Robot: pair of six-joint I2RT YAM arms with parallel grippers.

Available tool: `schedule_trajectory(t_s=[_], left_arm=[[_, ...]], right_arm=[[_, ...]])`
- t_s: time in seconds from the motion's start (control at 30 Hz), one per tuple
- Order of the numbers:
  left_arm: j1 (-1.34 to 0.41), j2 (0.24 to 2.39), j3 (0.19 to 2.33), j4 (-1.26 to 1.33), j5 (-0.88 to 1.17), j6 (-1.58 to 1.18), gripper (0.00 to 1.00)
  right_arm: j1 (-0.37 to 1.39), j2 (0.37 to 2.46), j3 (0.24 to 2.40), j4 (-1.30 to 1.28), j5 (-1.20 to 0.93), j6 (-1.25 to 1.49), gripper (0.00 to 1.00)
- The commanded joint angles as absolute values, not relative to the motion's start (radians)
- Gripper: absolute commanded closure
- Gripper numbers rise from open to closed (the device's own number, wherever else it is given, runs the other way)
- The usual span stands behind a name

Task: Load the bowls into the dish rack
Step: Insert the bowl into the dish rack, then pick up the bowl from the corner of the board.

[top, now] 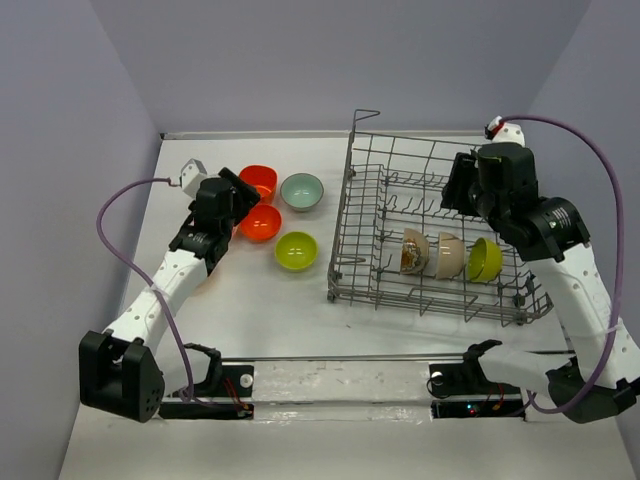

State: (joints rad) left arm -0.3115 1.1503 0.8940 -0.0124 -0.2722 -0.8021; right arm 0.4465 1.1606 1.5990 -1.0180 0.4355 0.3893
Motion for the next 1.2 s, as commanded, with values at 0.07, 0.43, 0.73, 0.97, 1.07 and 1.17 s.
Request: schedule_trajectory(t_s=[0.07, 0.43, 0.73, 0.97, 1.07, 1.17], left_arm=[[-0.275, 1.164, 0.847, -0.123, -0.371, -0.922, 0.17], [-0.192, 1.230, 0.834, -0.209, -0.505, -1.028, 0.18], [-0.107, 1.308, 0.841, -0.195, -0.494, -1.026, 0.18], [-0.083, 1.371, 0.850, -0.184, -0.491, -1.025, 0.18], [-0.080, 1.404, 0.847, -0.172, -0.483, -1.025, 0.19], [-0.080, 1.428, 0.841, -0.155, -0.474, -1.026, 0.19]], right_arm=[[0.453, 1.114, 1.474, -0.902, 0.247, 0.368, 0.41], [0.453, 1.017, 1.348, -0.833, 0.104, 0.348, 0.40], [0.453, 0.960, 1.305, -0.825, 0.089, 0.353, 0.39], [0.453, 0.953, 1.299, -0.827, 0.066, 0.354, 0.39], [0.453, 0.950, 1.296, -0.827, 0.066, 0.354, 0.39], [0.453, 0.946, 1.292, -0.827, 0.066, 0.354, 0.39]])
